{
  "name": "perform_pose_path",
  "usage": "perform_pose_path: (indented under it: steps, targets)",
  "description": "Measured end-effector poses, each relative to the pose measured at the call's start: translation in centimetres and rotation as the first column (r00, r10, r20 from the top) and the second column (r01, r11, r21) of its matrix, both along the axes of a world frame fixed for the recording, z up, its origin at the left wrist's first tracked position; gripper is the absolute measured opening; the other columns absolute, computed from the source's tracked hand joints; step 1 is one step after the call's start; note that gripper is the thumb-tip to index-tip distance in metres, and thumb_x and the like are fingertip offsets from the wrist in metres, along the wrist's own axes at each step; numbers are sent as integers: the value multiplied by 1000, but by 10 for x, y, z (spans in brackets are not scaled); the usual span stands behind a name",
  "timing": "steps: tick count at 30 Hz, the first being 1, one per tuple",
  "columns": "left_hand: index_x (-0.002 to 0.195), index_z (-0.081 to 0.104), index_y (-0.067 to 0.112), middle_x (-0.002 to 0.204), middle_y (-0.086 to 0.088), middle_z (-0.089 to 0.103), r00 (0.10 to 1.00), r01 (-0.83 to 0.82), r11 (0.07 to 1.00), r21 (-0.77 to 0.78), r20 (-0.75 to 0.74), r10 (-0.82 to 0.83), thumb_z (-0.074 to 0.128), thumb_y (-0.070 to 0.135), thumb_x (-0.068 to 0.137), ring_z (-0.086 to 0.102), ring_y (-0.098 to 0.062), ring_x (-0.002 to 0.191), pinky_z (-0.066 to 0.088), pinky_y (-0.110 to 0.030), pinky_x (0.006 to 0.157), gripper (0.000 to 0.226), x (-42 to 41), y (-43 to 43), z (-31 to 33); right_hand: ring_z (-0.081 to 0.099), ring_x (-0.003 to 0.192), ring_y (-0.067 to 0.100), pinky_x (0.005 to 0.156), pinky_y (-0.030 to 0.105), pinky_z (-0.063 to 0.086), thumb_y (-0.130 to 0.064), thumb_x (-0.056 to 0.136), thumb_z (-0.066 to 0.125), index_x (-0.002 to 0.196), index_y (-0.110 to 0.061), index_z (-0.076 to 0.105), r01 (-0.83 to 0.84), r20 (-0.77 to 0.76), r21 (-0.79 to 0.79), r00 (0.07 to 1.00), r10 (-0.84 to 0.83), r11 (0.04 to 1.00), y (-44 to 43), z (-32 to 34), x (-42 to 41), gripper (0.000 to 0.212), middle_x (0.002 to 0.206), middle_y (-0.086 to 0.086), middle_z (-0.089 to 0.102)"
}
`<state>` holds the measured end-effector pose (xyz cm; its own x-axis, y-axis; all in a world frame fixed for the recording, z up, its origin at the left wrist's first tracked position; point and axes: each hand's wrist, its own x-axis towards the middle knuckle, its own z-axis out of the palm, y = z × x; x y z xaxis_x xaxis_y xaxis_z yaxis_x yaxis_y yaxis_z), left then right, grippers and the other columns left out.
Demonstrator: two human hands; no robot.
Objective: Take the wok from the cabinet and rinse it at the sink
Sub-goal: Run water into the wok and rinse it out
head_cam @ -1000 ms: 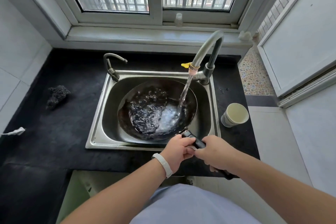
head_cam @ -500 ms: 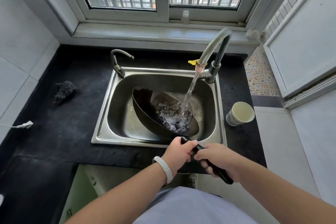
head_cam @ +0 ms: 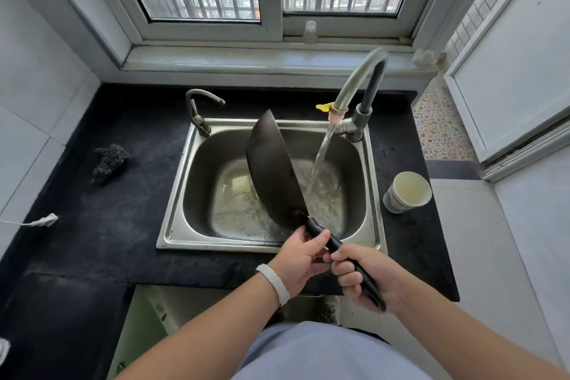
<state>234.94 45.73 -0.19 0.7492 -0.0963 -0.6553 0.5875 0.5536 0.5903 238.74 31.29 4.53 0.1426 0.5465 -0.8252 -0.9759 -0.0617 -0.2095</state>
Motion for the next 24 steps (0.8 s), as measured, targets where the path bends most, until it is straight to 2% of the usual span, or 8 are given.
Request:
perform_pose_path:
  steps: [4, 8, 11, 12, 14, 16, 19, 24]
  targets:
    - [99, 56, 9, 88, -6, 62, 999, -47, 995, 86, 11, 46, 60, 10, 94, 62, -16, 79, 56, -29, 71, 7, 13, -4, 2, 35, 31, 4, 30, 16, 36, -14, 76, 59, 80, -15, 50, -33, 3, 24, 999, 33, 999, -4, -2, 8, 10, 49, -7, 38]
    - [102, 57, 4, 90, -11, 64, 999, -47, 987, 152, -10, 49, 64, 8, 91, 65, -20, 76, 59, -38, 74, 14, 18, -8, 1, 41, 43, 8, 39, 18, 37, -13, 93, 52, 93, -9, 52, -193, 166, -92, 964, 207, 977, -13, 0, 16, 4, 63, 0, 47]
    - [102, 58, 5, 84, -7, 65, 997, -38, 959, 281, -50, 54, 68, 15, 89, 61, -13, 61, 50, -25, 51, 19, 18, -12, 1, 49, 53, 15, 50, 27, 48, -12, 99, 50, 103, -5, 54, -312, 319, -228, 871, 373, 923, -13, 7, 23, 8, 72, 6, 54]
    - [105, 58, 5, 88, -8, 67, 996, -45, 944, 327, -60, 69, 70, 18, 87, 62, -12, 63, 48, -23, 50, 25, 19, -14, 1, 53, 56, 16, 55, 29, 53, -12, 100, 50, 103, -6, 55, -341, 361, -301, 824, 437, 891, -10, 10, 24, 9, 76, 8, 56]
    - [109, 59, 7, 99, -11, 70, 993, -64, 917, 394, -65, 97, 74, 24, 82, 66, -17, 78, 55, -28, 62, 36, 22, -13, -3, 55, 58, 17, 58, 29, 55, -13, 100, 48, 102, -10, 57, -356, 420, -429, 735, 532, 830, 0, 15, 25, 10, 79, 9, 57]
    - [108, 61, 11, 103, -11, 73, 993, -73, 902, 425, -51, 104, 79, 35, 71, 70, -22, 91, 59, -40, 81, 47, 25, -10, -1, 53, 54, 15, 51, 26, 50, -14, 100, 46, 100, -12, 55, -337, 448, -485, 697, 560, 807, 9, 19, 24, 9, 77, 8, 56]
    - [101, 65, 16, 96, -6, 76, 995, -46, 876, 480, -51, 80, 80, 45, 58, 72, -24, 92, 58, -48, 87, 54, 25, -5, 0, 50, 45, 11, 43, 23, 45, -17, 100, 44, 94, -13, 52, -319, 441, -497, 708, 551, 807, 18, 21, 21, 10, 71, 6, 55]
    - [98, 64, 15, 92, -6, 73, 996, 4, 833, 554, -74, 44, 79, 40, 71, 71, -20, 86, 59, -40, 82, 39, 21, -7, -5, 51, 48, 12, 47, 25, 46, -26, 99, 52, 97, -10, 57, -281, 411, -468, 770, 487, 838, 17, 17, 13, 17, 70, 5, 55]
